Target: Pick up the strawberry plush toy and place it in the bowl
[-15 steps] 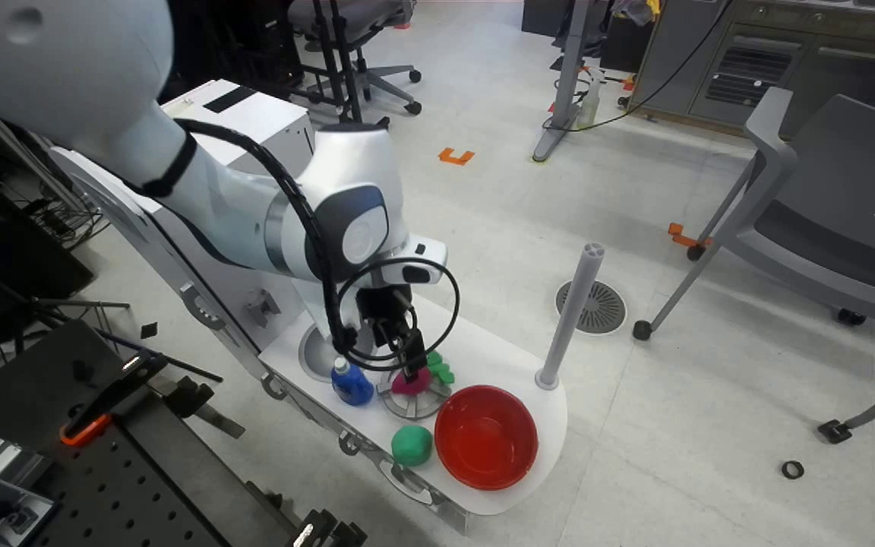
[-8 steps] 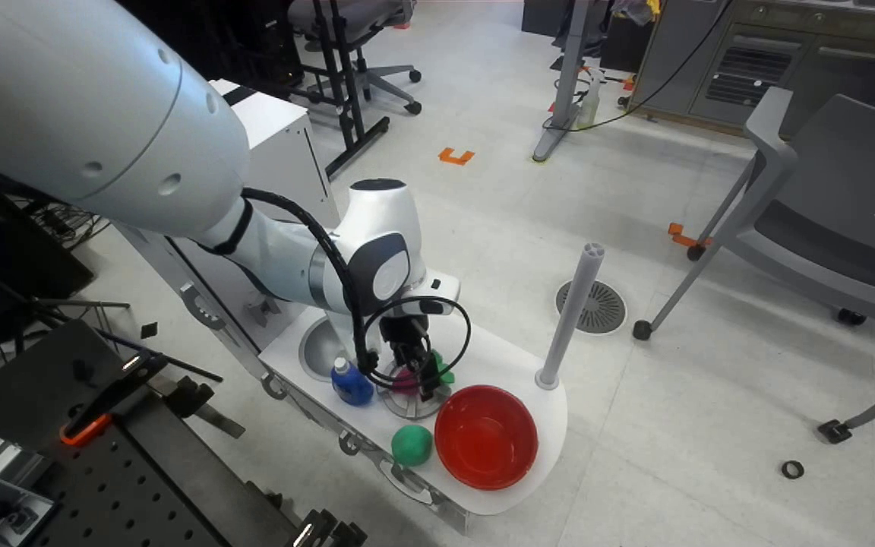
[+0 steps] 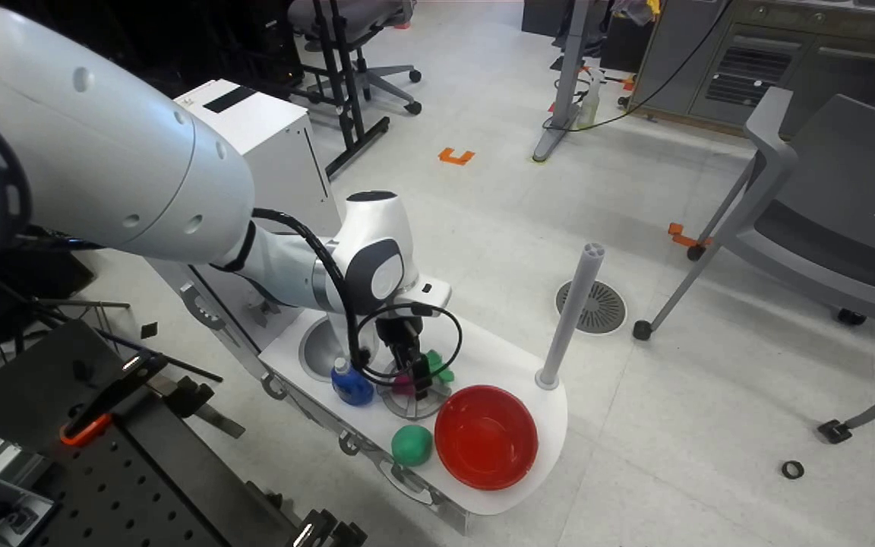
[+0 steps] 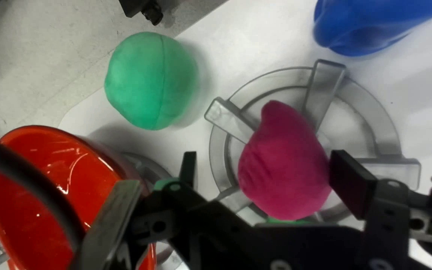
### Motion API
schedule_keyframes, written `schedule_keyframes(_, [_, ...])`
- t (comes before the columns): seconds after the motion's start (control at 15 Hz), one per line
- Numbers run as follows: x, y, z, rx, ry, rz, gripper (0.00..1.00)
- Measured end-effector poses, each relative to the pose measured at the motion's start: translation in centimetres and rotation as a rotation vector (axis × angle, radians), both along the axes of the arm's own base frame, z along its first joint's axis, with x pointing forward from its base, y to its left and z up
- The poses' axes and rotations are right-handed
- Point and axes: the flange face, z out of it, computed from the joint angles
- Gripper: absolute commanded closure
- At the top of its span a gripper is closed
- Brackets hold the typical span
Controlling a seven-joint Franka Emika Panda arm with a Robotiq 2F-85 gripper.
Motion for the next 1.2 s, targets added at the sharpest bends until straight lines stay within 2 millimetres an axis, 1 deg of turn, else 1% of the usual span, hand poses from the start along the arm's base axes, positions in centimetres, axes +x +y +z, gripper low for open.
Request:
schedule_keyframes(0.07, [0.0,0.2,0.1,-0.003,0.006,-0.013,0.51])
schedule_keyframes(0.2, [-0.1,0.3,0.2,-0.009,0.013,-0.039,0.64])
schedule_keyframes(0.4, [-0.3,0.1,0.2,-0.023,0.009,-0.077,0.88])
schedule_keyframes(0.53, [-0.3,-0.2,0.2,-0.034,0.002,-0.099,1.00])
schedule_keyframes(0.73, [0.1,-0.3,0.6,-0.036,-0.008,-0.108,0.99])
schedule_keyframes(0.87, [0.7,0.5,1.2,-0.024,-0.010,-0.101,1.00])
schedule_keyframes(0.93, [1.2,1.1,1.6,-0.016,-0.008,-0.093,0.99])
schedule_keyframes(1.07, [2.3,2.2,3.2,0.008,-0.006,-0.068,0.99])
schedule_keyframes(1.2, [3.2,2.7,5.6,0.019,0.007,-0.059,0.99])
